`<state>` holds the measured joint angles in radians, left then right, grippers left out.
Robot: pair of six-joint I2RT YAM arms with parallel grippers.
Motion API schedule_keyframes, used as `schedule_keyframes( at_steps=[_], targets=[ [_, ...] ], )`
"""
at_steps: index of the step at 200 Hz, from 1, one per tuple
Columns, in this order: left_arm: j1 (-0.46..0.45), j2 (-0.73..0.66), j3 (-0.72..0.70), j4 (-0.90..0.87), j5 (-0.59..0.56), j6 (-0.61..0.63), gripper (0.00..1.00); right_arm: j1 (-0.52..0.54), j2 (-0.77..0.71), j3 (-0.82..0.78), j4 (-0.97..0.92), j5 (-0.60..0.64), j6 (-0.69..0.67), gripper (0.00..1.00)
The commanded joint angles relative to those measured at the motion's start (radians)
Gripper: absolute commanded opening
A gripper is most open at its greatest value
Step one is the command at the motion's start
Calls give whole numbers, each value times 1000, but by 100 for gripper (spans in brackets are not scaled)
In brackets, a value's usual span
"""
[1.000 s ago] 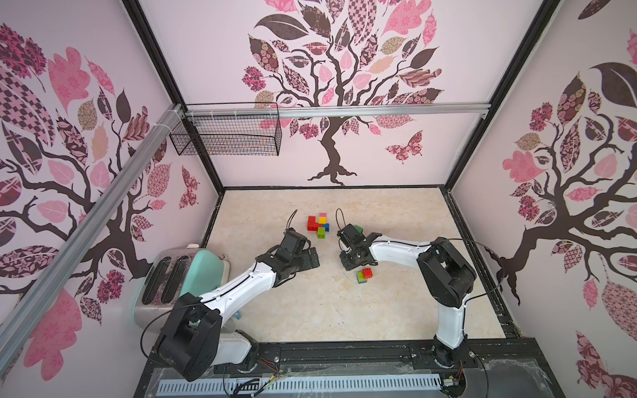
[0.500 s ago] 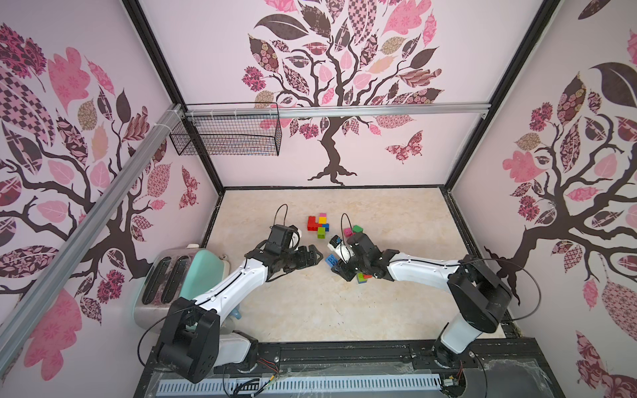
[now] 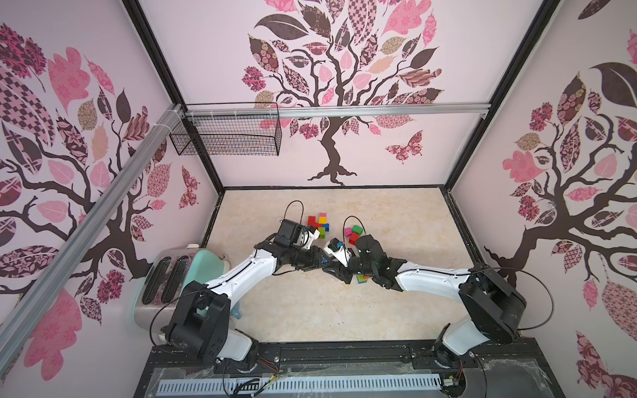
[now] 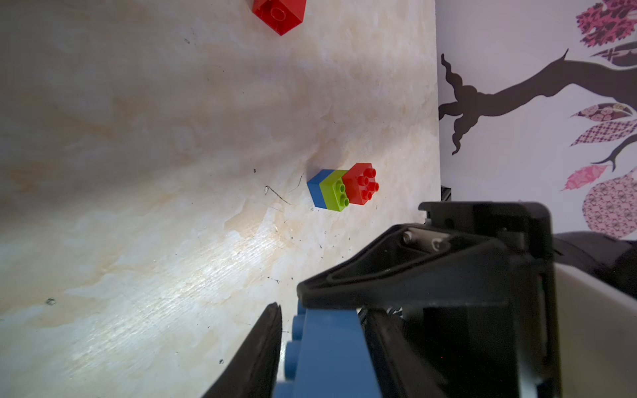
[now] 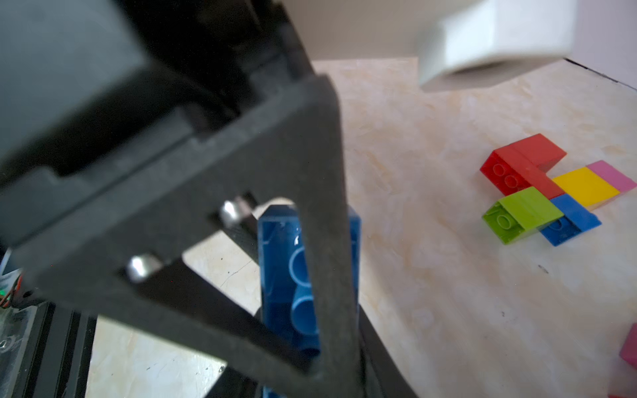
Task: Assemble the number 4 with lego
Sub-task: Place the lego brick at the center of the board.
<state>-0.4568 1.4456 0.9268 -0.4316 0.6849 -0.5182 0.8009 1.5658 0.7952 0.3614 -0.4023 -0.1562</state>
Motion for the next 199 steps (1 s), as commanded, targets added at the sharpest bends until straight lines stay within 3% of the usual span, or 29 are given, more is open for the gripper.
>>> schedule_keyframes(
  at_steps=[1, 21, 35, 48, 69, 77, 126, 154, 173, 199],
  targets=[
    [-3, -9, 33, -12, 12, 21, 23, 7, -13, 8, 44, -40, -7, 0],
    [-2, -27, 29, -9, -24, 19, 0, 6, -31, -12, 44, -69, -11, 0],
    [-4, -42, 27, -11, -70, 15, 0, 7, -50, -29, 40, -71, -1, 1],
    [-10, -61, 33, -39, -159, 21, 0, 7, -76, -48, 40, -38, 38, 36],
    [-43, -87, 59, -139, -421, 47, 0, 7, -150, -107, 57, 76, 101, 74],
    [-59, -92, 69, -182, -522, 55, 0, 6, -197, -143, 70, 126, 111, 99],
    [-197, -54, 137, -374, -1059, 63, 0, 5, -481, -268, 84, 383, 116, 100],
    [-255, 20, 178, -416, -1159, 63, 0, 2, -557, -317, 125, 655, 122, 100],
    [-320, 88, 220, -462, -1309, 43, 0, -24, -530, -289, 65, 912, 211, 100],
    [-360, 220, 291, -551, -1412, 9, 0, -76, -501, -262, 5, 986, 358, 100]
  ],
)
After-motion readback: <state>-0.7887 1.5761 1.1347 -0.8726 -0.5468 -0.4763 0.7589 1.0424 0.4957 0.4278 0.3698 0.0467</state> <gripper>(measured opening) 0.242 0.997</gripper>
